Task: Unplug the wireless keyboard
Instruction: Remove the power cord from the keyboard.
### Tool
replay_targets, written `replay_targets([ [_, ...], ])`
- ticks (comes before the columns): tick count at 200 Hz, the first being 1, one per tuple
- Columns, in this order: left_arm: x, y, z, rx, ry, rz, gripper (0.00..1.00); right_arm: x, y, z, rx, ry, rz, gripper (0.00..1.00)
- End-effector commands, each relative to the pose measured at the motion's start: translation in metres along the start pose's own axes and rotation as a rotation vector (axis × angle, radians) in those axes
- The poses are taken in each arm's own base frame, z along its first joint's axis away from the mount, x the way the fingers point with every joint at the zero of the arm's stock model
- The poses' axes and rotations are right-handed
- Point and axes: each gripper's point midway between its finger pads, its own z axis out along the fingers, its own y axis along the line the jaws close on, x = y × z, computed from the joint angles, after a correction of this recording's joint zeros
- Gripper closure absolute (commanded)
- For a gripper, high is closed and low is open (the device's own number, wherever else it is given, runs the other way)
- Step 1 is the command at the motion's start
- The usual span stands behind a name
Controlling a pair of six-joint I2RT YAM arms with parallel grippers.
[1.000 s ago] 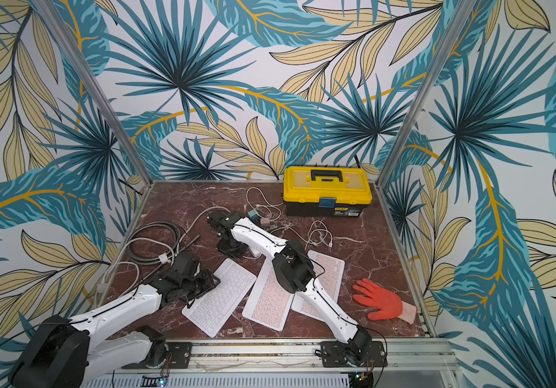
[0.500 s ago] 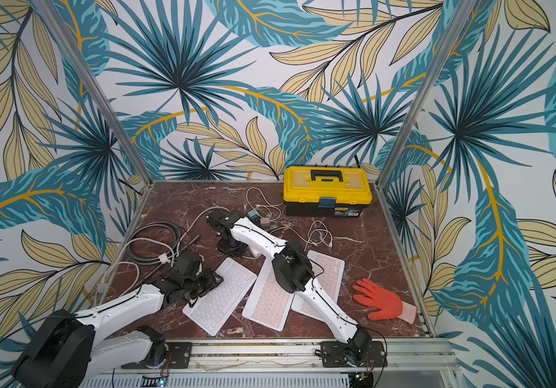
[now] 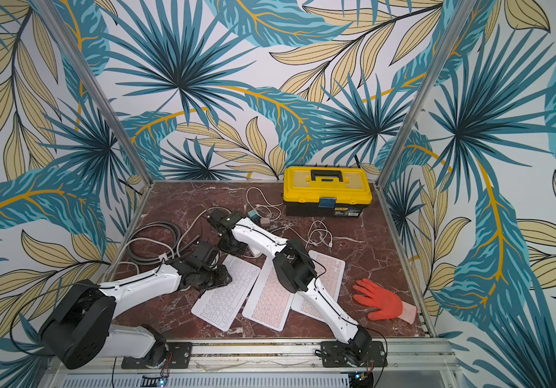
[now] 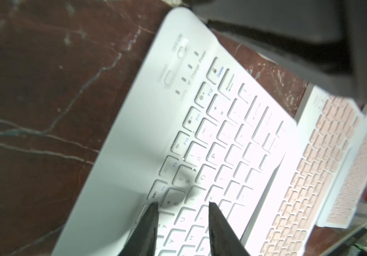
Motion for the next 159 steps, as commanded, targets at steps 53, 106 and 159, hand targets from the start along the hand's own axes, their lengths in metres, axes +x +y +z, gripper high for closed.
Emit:
replay_targets([
  [53, 0.042, 0.000, -0.011, -0.223, 0.072, 0.380, 0.49, -0.008, -0.040, 0.045, 0.059, 0.040, 0.058, 0.97],
  [106, 0.073, 0.025, 0.009, -0.326, 0.154, 0.321, 0.49, -0.014, -0.054, 0.039, 0.117, -0.003, 0.050, 0.97],
  [159, 0.093, 0.048, 0.013, -0.365, 0.213, 0.241, 0.49, -0.028, -0.050, 0.028, 0.189, -0.087, -0.058, 0.97],
])
